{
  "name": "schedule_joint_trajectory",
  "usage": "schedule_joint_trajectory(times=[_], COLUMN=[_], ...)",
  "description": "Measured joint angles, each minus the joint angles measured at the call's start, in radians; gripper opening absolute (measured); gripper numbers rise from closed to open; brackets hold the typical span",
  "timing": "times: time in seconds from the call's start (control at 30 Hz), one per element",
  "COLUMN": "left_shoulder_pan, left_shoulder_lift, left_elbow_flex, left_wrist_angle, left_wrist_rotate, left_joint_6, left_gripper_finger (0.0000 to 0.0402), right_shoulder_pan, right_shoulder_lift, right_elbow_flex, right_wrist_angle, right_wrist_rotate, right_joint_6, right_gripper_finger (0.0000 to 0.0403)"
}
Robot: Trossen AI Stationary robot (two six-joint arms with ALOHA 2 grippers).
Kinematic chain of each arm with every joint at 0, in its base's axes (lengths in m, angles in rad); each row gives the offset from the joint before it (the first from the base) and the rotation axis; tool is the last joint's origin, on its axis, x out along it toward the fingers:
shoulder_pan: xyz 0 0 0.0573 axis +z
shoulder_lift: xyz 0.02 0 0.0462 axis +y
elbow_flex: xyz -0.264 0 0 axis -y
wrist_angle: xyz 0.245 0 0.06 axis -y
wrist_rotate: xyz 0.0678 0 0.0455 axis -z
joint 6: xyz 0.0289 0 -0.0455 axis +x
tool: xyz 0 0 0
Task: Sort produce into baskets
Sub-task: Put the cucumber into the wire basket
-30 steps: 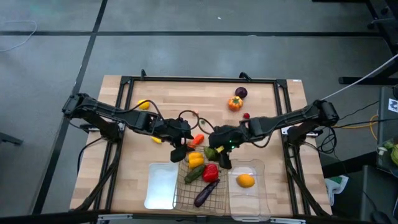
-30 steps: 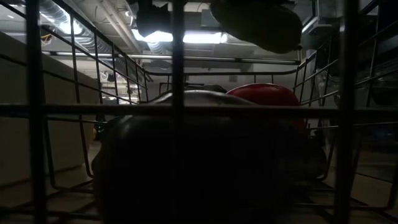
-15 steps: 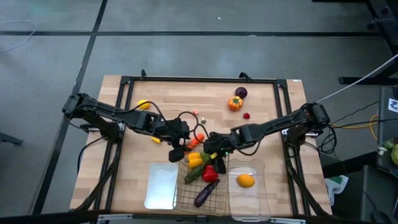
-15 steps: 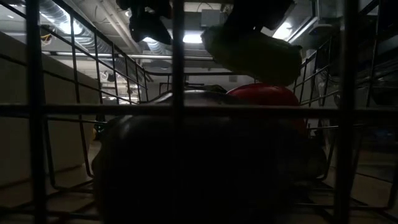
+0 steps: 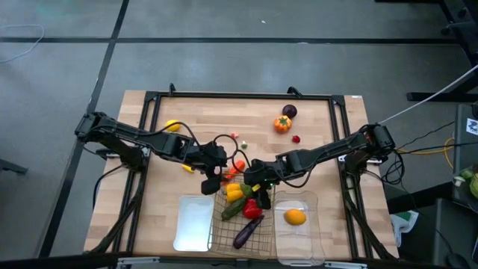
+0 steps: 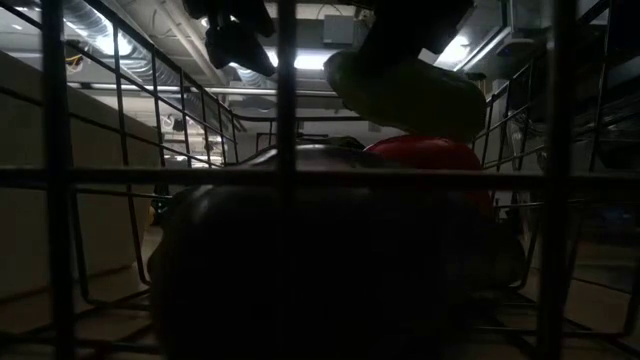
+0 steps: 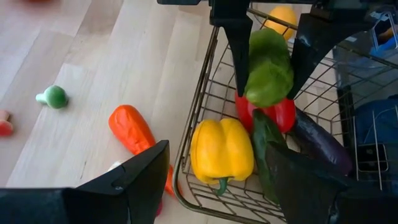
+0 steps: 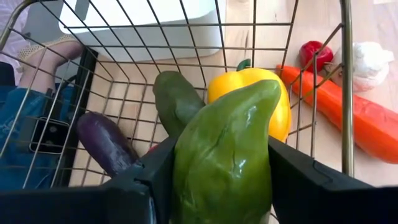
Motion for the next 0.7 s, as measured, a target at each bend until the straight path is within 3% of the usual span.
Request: schedule_joint_trajectory(times=[0.37, 0.7], left_shoulder_pan=[0.000, 0.000], left_shoulder_lift=[0.000, 0.000], left_elbow_flex=[0.000, 0.000], left_wrist_angle=[0.000, 0.000], left_wrist_rotate=[0.000, 0.000], left_joint_6=[0.004, 0.004], left_gripper_finger=[0.0260, 0.0260], right_shoulder_pan=[0.000, 0.000], right_shoulder_lift=[0.000, 0.000], right_elbow_flex=[0.000, 0.000], right_wrist_angle=[-0.002, -0.003], right_wrist_rotate=[0.001, 0.001], right_joint_6=[0.001, 0.009], right_gripper_finger=[0.0203, 0.0285])
